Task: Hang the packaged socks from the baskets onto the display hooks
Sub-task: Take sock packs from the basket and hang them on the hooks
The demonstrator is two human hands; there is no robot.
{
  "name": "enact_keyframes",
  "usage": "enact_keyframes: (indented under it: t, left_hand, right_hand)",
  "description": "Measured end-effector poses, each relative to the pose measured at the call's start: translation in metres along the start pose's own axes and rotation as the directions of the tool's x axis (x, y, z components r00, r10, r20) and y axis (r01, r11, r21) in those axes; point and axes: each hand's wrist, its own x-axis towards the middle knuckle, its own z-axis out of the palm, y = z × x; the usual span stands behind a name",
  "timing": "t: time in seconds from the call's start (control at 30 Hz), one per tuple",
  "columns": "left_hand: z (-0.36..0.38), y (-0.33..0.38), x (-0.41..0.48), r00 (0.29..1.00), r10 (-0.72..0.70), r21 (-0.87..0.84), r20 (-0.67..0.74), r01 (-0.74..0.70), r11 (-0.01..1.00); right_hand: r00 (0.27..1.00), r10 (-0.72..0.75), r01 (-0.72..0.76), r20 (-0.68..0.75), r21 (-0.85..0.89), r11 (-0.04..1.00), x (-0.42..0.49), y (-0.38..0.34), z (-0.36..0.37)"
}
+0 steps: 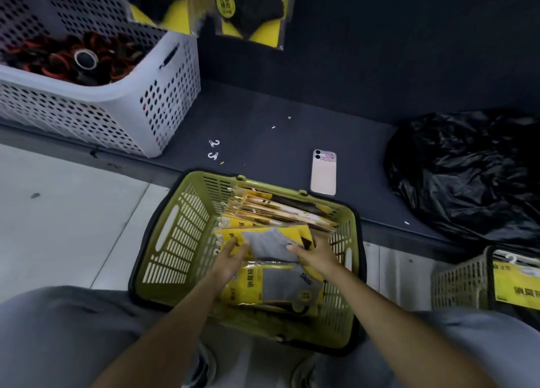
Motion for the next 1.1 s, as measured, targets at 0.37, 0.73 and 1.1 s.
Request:
enact_keyframes:
  t: [0.37, 0.73, 1.1]
  left_hand:
    - [0.007, 0.076, -0.048, 0.983, -0.184, -0.779, 0.021, 0.132, 0.614]
    - [-0.037, 0.204, -0.113, 0.86, 0.486, -0.737, -0.154, -0.428, 0.523]
    - [-0.102, 0.286, -0.153, 0.482, 0.828, -0.205, -0.288, -0.875, 0.438]
  right_hand:
    - [0.944, -0.142, 0.275, -0.299, 0.471, 0.838, -0.034, -0.116, -0.043]
    - [0.942, -0.239, 0.335, -0.235, 0.649, 0.683, -0.075, -0.194, -0.061]
    - [0.678, -0.621, 0.731, -0.394, 0.267, 0.628, -0.079, -0.324, -0.069]
